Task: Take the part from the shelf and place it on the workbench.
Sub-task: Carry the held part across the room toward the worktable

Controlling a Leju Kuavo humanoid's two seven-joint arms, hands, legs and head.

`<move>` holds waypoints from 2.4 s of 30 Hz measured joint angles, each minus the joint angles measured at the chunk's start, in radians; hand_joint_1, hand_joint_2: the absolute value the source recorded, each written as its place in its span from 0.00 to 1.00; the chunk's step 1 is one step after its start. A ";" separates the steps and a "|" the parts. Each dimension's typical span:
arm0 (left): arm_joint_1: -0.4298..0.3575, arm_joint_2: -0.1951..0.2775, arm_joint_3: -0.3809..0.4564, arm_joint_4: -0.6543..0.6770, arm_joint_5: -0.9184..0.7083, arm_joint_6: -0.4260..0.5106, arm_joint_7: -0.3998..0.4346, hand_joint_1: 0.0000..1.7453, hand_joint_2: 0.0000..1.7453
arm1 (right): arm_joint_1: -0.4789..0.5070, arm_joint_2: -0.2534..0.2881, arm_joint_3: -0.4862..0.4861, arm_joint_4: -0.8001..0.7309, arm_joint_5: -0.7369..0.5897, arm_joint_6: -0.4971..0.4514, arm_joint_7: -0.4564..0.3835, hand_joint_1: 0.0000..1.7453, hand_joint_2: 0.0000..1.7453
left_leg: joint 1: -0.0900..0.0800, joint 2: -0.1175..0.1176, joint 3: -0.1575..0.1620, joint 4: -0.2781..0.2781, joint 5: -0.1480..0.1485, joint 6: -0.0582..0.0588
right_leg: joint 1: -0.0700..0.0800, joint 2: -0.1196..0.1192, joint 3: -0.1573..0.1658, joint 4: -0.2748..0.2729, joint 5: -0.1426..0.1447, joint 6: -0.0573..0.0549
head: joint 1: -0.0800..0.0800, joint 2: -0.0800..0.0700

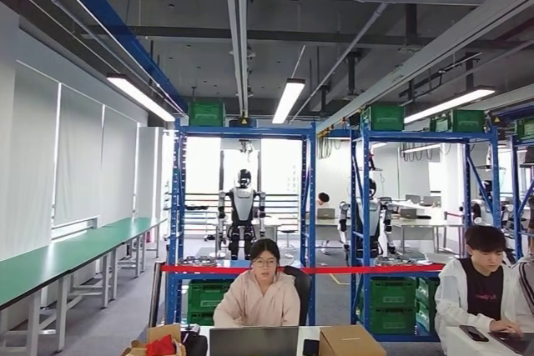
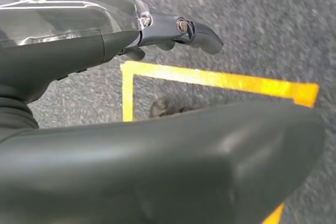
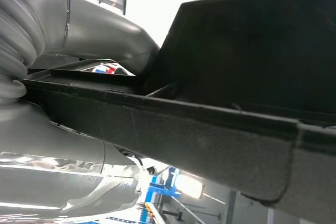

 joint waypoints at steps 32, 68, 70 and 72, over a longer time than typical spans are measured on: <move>0.001 0.004 -0.003 0.000 -0.009 -0.003 -0.006 0.00 1.00 | 0.003 0.008 -0.010 0.005 0.001 0.006 -0.003 1.00 1.00 | -0.001 -0.003 0.020 -0.072 0.052 0.007 | 0.000 0.002 0.012 0.010 -0.018 0.008 | -0.002 0.000; 0.013 -0.002 -0.064 0.000 -0.134 -0.023 0.184 0.00 1.00 | -0.379 -0.103 0.109 0.156 0.505 -0.231 0.206 1.00 1.00 | 0.001 -0.009 0.053 -0.136 0.038 0.030 | -0.002 -0.003 -0.038 0.038 -0.008 0.031 | -0.001 0.000; 0.012 -0.001 -0.072 0.000 -0.142 -0.030 0.178 0.00 1.00 | -0.441 -0.122 0.116 0.194 0.557 -0.245 0.241 1.00 1.00 | 0.005 -0.009 0.055 -0.138 0.037 0.038 | -0.004 -0.005 -0.073 0.112 -0.048 0.041 | -0.001 0.000; 0.012 0.000 -0.080 0.000 -0.151 -0.040 0.166 0.00 1.00 | -0.496 -0.139 0.120 0.243 0.616 -0.251 0.274 1.00 1.00 | 0.005 -0.009 0.056 -0.138 0.035 0.042 | -0.007 -0.005 -0.147 0.248 -0.099 0.048 | -0.001 0.000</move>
